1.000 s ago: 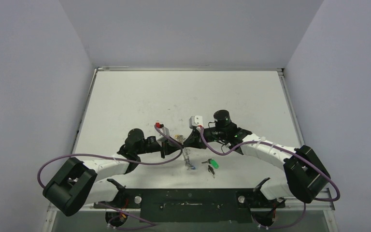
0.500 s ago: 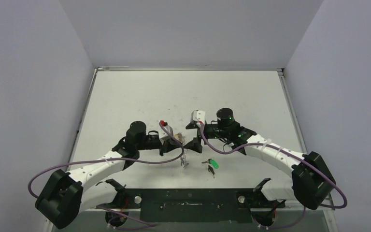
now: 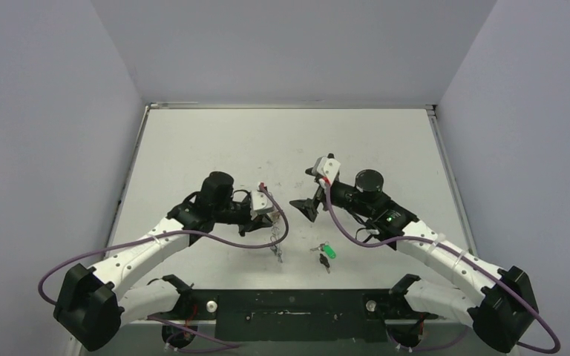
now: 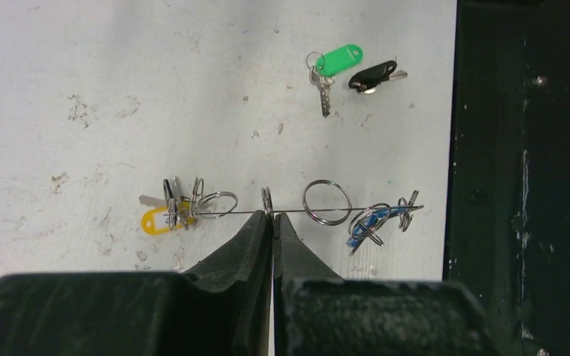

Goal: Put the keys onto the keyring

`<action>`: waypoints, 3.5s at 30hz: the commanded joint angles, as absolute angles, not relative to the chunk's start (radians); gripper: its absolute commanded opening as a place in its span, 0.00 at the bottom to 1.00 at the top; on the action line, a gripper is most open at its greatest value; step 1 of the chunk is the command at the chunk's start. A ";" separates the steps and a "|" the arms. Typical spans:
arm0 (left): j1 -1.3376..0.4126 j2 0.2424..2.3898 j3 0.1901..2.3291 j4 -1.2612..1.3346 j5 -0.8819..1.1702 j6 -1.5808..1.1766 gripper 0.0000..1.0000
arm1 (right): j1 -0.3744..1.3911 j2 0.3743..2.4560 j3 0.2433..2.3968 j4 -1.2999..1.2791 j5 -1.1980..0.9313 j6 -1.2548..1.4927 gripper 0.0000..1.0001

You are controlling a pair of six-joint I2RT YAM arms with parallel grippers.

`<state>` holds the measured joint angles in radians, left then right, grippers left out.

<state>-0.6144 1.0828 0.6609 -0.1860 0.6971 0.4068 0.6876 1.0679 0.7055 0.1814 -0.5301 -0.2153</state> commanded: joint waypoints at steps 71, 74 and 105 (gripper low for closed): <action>-0.725 1.198 0.993 -0.739 0.524 0.772 0.00 | 0.822 1.538 0.530 1.049 -0.959 -0.110 0.14; -0.726 1.197 0.991 -0.738 0.522 0.773 0.00 | 0.822 1.543 0.534 1.033 -0.959 -0.118 0.16; -0.686 0.954 0.762 -0.423 0.490 0.405 0.26 | 0.775 1.486 0.462 1.082 -0.918 -0.041 0.00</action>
